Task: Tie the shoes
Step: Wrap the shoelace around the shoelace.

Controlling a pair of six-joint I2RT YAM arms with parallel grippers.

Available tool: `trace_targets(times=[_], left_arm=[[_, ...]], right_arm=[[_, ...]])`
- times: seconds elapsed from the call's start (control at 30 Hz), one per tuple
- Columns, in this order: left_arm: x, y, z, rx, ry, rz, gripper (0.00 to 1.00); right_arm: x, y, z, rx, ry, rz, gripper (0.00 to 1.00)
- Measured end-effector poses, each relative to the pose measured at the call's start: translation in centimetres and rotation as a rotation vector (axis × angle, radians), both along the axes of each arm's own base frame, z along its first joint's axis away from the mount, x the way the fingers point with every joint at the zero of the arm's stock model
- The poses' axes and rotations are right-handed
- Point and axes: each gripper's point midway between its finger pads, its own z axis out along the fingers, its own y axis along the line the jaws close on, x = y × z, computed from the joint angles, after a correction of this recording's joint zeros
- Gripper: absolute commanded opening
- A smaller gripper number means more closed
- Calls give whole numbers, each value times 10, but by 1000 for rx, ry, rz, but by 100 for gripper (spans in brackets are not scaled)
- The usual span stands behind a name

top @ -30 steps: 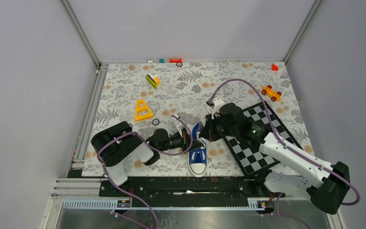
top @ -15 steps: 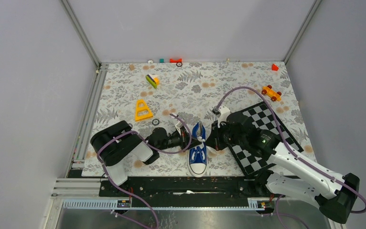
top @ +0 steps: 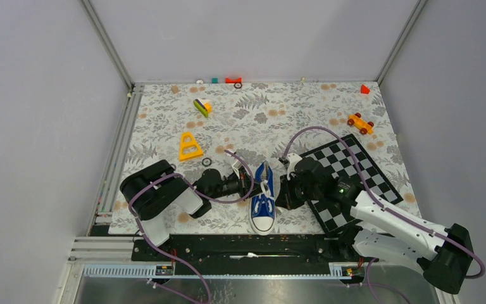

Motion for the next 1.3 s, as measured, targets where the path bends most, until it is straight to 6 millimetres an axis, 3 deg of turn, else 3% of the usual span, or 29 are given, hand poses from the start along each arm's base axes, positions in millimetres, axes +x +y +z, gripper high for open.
trace_targets(times=[0.57,1.07,1.3], left_arm=[[-3,4,0,-3,2,-45,0],[-12,9,-6,45,23,-115,0],[-12,10,-6,55,20,-120,0]], right_arm=[[-12,-9,-36,-64,84,-12,0],[-23,8,-37,-26,127,36,0],[-28,5,-45,-40,144,35,0]])
